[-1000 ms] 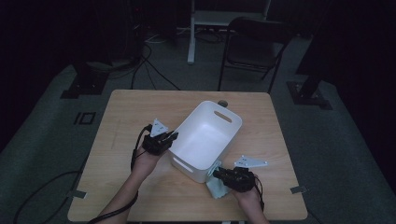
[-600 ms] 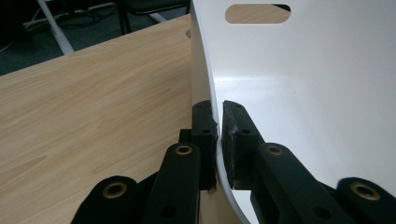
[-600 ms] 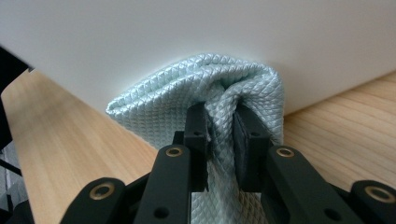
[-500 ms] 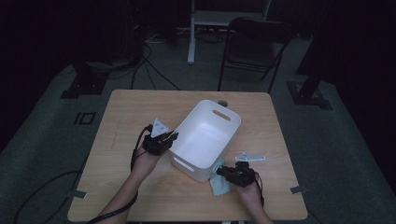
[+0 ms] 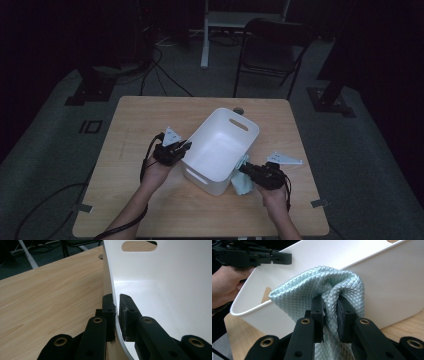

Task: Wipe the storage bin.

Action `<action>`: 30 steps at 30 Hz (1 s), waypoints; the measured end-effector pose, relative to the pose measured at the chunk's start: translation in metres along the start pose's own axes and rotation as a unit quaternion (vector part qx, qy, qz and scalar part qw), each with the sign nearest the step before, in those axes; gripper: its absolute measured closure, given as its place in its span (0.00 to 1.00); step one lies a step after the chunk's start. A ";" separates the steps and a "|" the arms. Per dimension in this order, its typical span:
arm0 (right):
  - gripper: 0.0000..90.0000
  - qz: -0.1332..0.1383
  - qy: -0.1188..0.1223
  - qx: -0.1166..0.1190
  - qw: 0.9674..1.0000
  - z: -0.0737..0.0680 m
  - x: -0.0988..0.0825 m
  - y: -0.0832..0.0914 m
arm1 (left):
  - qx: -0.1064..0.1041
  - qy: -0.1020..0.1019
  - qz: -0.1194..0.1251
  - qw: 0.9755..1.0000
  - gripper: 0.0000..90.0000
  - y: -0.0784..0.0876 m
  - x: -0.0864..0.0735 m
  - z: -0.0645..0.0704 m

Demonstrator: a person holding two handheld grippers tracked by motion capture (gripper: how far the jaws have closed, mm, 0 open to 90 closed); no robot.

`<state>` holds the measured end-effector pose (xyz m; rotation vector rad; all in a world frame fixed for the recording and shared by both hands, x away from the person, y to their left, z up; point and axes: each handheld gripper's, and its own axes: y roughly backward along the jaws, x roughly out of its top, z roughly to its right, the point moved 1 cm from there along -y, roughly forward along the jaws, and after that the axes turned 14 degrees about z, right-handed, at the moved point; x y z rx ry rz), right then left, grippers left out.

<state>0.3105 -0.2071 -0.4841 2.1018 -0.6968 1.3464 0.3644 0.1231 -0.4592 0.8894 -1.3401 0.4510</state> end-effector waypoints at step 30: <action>0.87 -0.086 -0.036 -0.069 0.993 0.047 -0.042 -0.027 | -0.001 -0.004 0.002 1.000 0.92 0.001 -0.001 0.000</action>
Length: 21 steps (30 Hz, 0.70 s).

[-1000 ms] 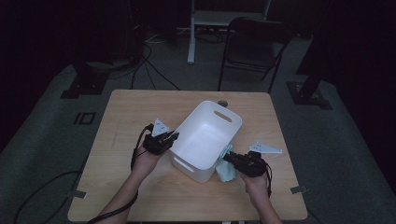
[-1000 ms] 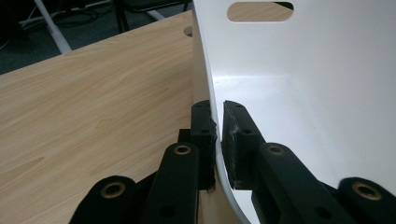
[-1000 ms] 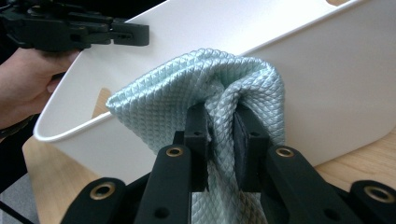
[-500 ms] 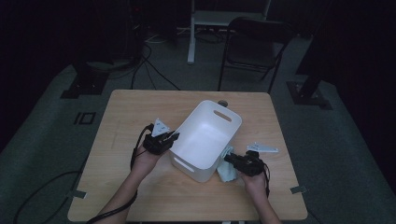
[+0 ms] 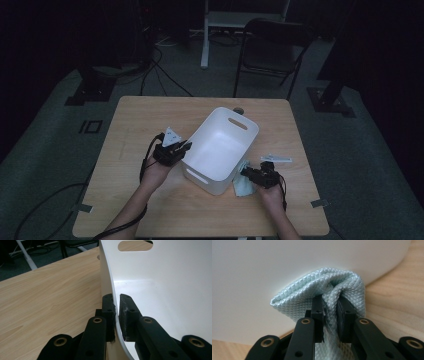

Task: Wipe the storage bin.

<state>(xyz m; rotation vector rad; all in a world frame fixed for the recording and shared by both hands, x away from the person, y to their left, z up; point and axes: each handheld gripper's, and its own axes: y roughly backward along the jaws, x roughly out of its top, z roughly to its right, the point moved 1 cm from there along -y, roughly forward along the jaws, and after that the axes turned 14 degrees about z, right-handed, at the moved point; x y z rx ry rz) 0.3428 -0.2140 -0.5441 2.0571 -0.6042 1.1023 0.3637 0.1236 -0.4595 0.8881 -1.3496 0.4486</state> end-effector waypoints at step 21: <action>0.87 0.037 -0.014 -0.012 0.999 0.009 0.023 0.005 | 0.005 -0.001 -0.002 1.000 0.92 0.000 0.001 0.001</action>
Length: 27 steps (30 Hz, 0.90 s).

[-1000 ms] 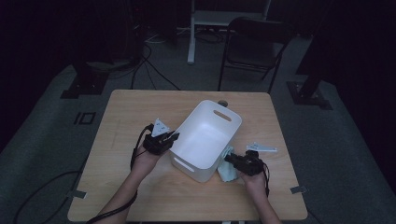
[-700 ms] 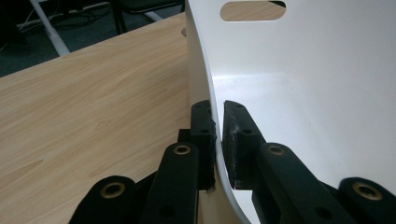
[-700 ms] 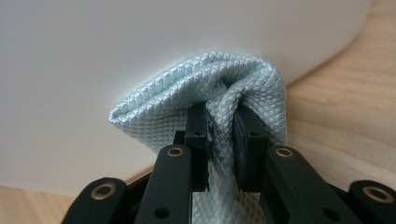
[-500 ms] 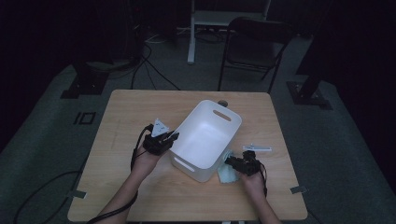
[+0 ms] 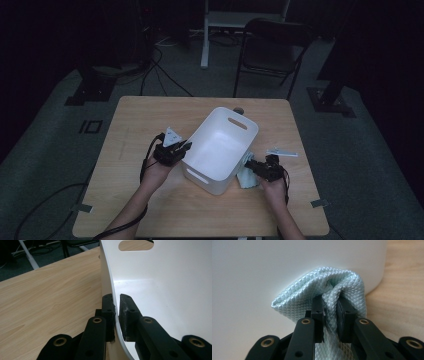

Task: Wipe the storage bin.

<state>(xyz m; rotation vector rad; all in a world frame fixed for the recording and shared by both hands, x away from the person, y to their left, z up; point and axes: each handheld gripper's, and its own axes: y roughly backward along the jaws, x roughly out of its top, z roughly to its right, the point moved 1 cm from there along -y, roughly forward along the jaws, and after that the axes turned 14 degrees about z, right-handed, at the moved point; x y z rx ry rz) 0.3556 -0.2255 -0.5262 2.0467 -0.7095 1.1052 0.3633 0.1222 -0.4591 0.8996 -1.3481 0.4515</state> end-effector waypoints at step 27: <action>0.86 0.078 0.001 -0.047 0.996 0.021 0.034 0.052 | -0.002 0.027 0.022 0.999 0.44 0.005 0.005 -0.006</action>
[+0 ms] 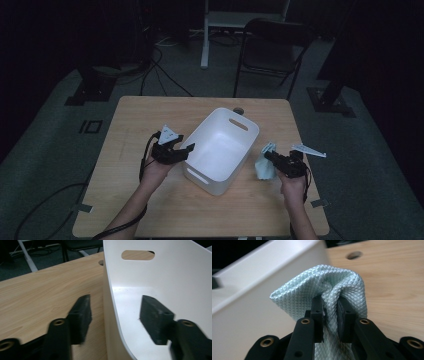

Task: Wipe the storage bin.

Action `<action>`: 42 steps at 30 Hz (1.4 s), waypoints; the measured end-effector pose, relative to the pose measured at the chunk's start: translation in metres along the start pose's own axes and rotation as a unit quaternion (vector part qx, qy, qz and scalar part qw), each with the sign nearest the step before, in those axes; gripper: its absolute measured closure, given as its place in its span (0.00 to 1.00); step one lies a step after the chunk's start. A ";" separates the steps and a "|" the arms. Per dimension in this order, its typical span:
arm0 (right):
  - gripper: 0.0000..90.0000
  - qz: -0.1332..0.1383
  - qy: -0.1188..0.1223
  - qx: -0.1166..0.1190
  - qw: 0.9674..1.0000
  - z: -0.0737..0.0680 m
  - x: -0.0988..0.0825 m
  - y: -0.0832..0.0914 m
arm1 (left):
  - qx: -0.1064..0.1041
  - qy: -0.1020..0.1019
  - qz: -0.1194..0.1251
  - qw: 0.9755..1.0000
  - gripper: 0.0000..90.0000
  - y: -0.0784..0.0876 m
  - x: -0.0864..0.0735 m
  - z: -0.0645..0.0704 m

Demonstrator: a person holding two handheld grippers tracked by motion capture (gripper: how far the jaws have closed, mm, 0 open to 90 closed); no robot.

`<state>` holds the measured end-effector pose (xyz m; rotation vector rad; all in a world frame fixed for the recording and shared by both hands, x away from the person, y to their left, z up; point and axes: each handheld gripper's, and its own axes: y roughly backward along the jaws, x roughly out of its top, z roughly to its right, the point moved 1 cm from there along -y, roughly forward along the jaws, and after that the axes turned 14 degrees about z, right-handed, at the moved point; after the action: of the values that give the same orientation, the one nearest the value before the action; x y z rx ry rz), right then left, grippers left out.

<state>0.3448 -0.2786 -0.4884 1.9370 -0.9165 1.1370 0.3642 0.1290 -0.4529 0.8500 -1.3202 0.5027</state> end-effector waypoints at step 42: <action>0.16 -0.016 0.018 -0.038 0.999 0.011 -0.017 -0.011 | -0.011 0.020 0.068 0.997 0.19 0.044 -0.005 -0.026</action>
<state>0.3522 -0.2782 -0.5096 1.8575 -0.8939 1.1000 0.3467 0.1765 -0.4471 0.7304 -1.3501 0.6080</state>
